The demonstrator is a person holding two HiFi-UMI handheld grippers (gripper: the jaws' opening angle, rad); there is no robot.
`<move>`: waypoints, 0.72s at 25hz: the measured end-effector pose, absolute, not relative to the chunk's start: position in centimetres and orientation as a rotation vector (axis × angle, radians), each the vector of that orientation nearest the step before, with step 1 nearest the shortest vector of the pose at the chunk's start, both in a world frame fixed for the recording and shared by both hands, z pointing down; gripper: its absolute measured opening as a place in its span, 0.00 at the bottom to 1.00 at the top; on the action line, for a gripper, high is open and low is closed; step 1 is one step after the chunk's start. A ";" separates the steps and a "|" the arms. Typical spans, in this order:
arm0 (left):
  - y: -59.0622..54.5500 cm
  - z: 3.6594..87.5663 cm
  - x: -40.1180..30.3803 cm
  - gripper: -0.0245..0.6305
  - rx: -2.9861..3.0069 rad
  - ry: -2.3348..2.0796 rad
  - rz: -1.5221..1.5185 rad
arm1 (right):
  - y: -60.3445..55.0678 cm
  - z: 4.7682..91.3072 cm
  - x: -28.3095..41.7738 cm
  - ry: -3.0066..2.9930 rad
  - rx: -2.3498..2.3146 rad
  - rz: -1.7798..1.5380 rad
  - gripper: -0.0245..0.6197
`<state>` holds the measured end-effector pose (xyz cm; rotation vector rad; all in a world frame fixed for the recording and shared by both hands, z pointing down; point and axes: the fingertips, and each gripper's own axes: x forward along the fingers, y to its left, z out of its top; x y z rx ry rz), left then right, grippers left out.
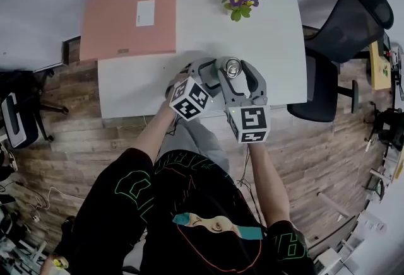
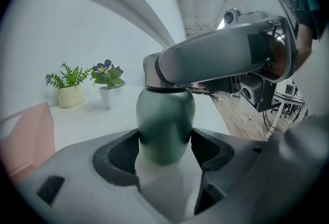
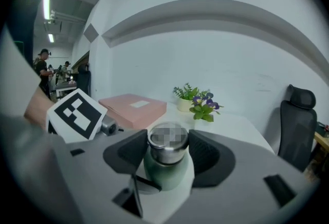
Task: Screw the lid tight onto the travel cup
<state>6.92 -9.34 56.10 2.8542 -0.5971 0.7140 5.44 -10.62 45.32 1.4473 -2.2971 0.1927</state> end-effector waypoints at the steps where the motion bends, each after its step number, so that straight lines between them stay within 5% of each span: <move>1: -9.4 56.1 6.9 0.54 2.853 -0.598 0.715 | -10.6 45.4 5.3 -2.302 1.419 0.179 0.44; 18: -9.4 56.2 7.0 0.54 2.853 -0.599 0.721 | -10.3 44.4 5.5 -2.454 0.979 0.065 0.49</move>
